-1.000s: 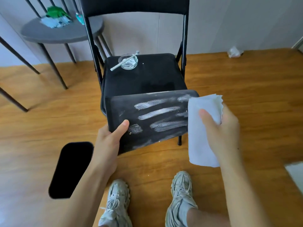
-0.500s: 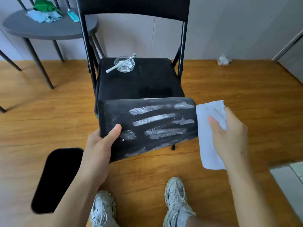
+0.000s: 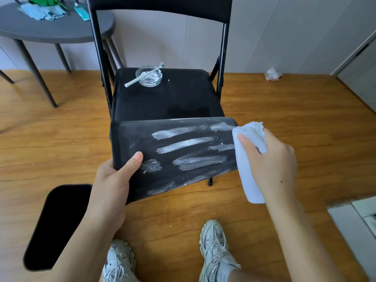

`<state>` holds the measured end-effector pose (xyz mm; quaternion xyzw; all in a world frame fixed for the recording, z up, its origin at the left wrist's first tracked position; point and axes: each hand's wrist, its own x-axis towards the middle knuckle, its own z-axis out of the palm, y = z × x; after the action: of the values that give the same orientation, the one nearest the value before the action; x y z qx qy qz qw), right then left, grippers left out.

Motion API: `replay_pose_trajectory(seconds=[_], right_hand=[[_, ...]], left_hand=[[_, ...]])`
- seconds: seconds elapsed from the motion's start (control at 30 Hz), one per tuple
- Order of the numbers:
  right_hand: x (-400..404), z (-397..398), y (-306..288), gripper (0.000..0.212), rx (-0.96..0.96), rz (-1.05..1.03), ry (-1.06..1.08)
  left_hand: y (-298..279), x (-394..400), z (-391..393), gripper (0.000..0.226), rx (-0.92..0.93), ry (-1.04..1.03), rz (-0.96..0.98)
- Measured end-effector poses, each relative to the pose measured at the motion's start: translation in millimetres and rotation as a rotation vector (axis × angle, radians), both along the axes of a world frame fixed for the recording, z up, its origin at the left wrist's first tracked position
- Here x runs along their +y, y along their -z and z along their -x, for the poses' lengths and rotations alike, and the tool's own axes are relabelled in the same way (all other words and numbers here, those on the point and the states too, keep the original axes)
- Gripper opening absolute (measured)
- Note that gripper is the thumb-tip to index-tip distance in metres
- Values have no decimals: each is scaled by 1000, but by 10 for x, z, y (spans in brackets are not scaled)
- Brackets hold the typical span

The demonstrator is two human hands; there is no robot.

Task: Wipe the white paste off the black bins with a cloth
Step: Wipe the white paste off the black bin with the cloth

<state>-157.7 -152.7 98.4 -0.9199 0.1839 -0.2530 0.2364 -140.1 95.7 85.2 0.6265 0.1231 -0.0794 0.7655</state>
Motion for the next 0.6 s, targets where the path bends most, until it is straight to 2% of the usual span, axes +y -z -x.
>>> replay_pose_trajectory(seconds=[0.13,0.27,0.3,0.4,0.43,0.57,0.6], right_hand=[[-56,-59,81,31,-18,-61,-9],[137,-27,153,5,-83,35,-77],[254,-3,156,8,-108,67,-137],[440,27,165,35,-111,123,-213],[385,22,187,35,-97,129,-182],[30,-22,242,5,-102,38,69],[-5,-22,236,6,-103,-3,85]], left_hand=[[20,-21,23,14,-80,-46,-77],[47,-22,35,19,-111,-69,-113],[45,-19,31,22,-110,-69,-110],[44,-2,16,25,-111,-62,-113],[44,1,18,23,-112,-59,-116],[39,-10,36,18,-113,-54,-104],[44,-14,39,17,-111,-61,-96]])
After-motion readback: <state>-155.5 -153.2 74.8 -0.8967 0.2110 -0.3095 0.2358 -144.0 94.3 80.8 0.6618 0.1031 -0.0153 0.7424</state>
